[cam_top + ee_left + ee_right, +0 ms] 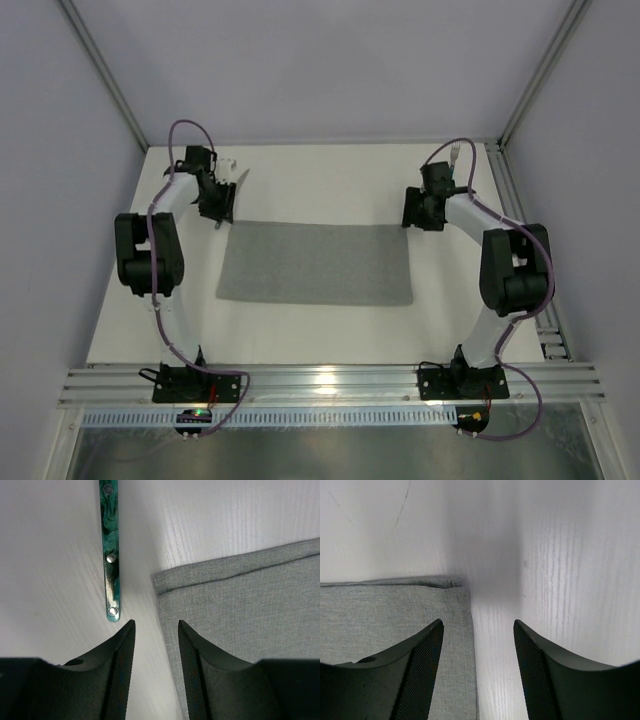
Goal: Fold the napkin into a case and place the utensils inside
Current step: Smooth out the rectangle-folded napkin at the center of the board.
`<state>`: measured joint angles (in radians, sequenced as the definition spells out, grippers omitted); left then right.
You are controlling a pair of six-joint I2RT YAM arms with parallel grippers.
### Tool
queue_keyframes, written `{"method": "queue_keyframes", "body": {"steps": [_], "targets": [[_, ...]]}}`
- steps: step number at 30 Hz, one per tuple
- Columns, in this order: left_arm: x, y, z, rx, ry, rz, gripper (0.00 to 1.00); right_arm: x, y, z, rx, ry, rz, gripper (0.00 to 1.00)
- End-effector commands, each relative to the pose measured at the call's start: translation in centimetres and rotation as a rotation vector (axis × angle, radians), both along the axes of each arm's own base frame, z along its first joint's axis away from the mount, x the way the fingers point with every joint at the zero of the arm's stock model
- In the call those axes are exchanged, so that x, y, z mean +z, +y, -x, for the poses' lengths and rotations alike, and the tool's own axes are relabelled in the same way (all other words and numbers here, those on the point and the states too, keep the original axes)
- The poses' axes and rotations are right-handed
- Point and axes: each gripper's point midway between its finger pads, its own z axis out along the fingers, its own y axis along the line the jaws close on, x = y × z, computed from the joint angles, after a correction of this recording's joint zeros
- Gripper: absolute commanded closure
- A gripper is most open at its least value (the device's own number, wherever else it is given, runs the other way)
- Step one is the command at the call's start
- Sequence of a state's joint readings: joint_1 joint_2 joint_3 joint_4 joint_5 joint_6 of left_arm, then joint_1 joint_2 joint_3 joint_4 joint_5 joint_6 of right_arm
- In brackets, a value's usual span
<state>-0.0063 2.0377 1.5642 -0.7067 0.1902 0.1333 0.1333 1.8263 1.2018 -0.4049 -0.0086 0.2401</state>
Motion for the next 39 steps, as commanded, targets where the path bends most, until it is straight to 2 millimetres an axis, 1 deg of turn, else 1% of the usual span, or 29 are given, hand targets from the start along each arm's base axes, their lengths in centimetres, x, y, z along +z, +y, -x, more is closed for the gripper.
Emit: {"method": "queue_keyframes", "body": {"steps": [1,2,3,4,5,6,7,8,9,10,11,12,13,15,16,17,18,19,20,21,23,25,26,28,29,31,34,36,39], "targets": [[7.4,-0.3,-0.7,-0.002,-0.187,0.023,0.58,7.6,-1.3,-1.2,-0.046,-0.169,0.080,0.37],[7.8,-0.5,0.0,-0.007,-0.186,0.028,0.59,9.2,-1.0,-0.8,-0.044,-0.205,0.092,0.36],[8.2,-0.9,0.6,-0.021,-0.189,0.029,0.62,9.9,-0.8,-0.3,-0.041,-0.217,0.104,0.36],[8.5,-1.2,1.4,-0.044,-0.189,0.022,0.67,10.3,0.7,0.4,-0.005,-0.226,0.109,0.37],[8.3,-1.6,3.2,-0.065,-0.167,0.015,0.69,10.4,1.5,1.6,0.013,-0.231,0.103,0.41],[7.8,-2.7,4.5,-0.108,-0.145,0.006,0.72,10.2,2.8,2.5,0.045,-0.225,0.086,0.45],[7.2,-3.2,5.6,-0.137,-0.121,-0.006,0.75,9.9,4.9,3.5,0.097,-0.223,0.057,0.49],[5.7,-3.1,7.9,-0.175,-0.064,-0.047,0.77,8.4,6.3,5.2,0.139,-0.180,0.016,0.54],[4.9,-4.1,9.2,-0.233,-0.039,-0.072,0.79,8.7,8.5,6.1,0.164,-0.197,-0.048,0.64],[4.2,-4.3,10.2,-0.247,-0.013,-0.084,0.79,8.3,9.0,6.6,0.159,-0.191,-0.089,0.69],[2.9,-4.7,12.2,-0.286,0.040,-0.092,0.79,6.8,11.4,9.1,0.228,-0.137,-0.164,0.73],[2.3,-4.9,13.1,-0.306,0.066,-0.090,0.80,6.9,12.6,9.9,0.232,-0.134,-0.214,0.79],[1.9,-5.1,14.0,-0.322,0.093,-0.090,0.80,6.2,14.3,11.4,0.271,-0.119,-0.234,0.83],[0.7,-5.4,15.9,-0.358,0.145,-0.105,0.80,5.4,16.1,13.0,0.290,-0.085,-0.271,0.90],[0.3,-5.3,16.2,-0.367,0.154,-0.119,0.80,5.2,17.1,13.4,0.309,-0.085,-0.293,0.95],[-0.1,-5.2,16.4,-0.373,0.160,-0.139,0.79,4.0,17.7,14.8,0.336,-0.048,-0.300,0.97],[-0.8,-4.4,16.6,-0.365,0.174,-0.181,0.80,3.3,18.2,15.8,0.351,-0.010,-0.333,0.97],[-1.1,-3.9,16.6,-0.362,0.181,-0.208,0.80,2.3,18.1,16.2,0.320,0.025,-0.348,0.97],[-1.4,-3.4,16.7,-0.358,0.187,-0.231,0.80,0.4,17.1,17.5,0.299,0.071,-0.322,0.97],[-2.1,-2.6,16.8,-0.354,0.194,-0.273,0.80,-0.6,16.1,18.0,0.271,0.090,-0.287,0.97],[-2.8,-2.1,17.0,-0.350,0.200,-0.299,0.80,-2.5,14.1,19.4,0.218,0.139,-0.242,0.97],[-4.0,-1.6,17.2,-0.348,0.218,-0.327,0.80,-3.7,12.2,19.9,0.152,0.175,-0.212,0.97],[-4.5,-1.4,17.3,-0.347,0.228,-0.337,0.80,-4.5,11.2,20.6,0.119,0.205,-0.207,0.97],[-5.4,-0.9,17.6,-0.347,0.254,-0.362,0.81,-5.3,9.3,20.9,0.041,0.235,-0.202,0.97],[-5.8,-0.7,17.8,-0.349,0.261,-0.372,0.82,-5.4,8.3,21.3,0.012,0.235,-0.200,0.97],[-6.2,-0.5,18.2,-0.359,0.273,-0.375,0.82,-5.4,6.2,21.3,-0.067,0.231,-0.187,0.97],[-6.2,-0.2,18.2,-0.357,0.264,-0.381,0.82,-4.3,4.7,21.3,-0.127,0.184,-0.202,0.97],[-5.9,-0.3,18.1,-0.361,0.253,-0.377,0.82,-3.3,3.8,21.2,-0.141,0.156,-0.169,0.97],[-5.1,-1.2,18.2,-0.382,0.240,-0.321,0.82,-1.6,3.8,20.5,-0.134,0.114,-0.172,0.97]]}}
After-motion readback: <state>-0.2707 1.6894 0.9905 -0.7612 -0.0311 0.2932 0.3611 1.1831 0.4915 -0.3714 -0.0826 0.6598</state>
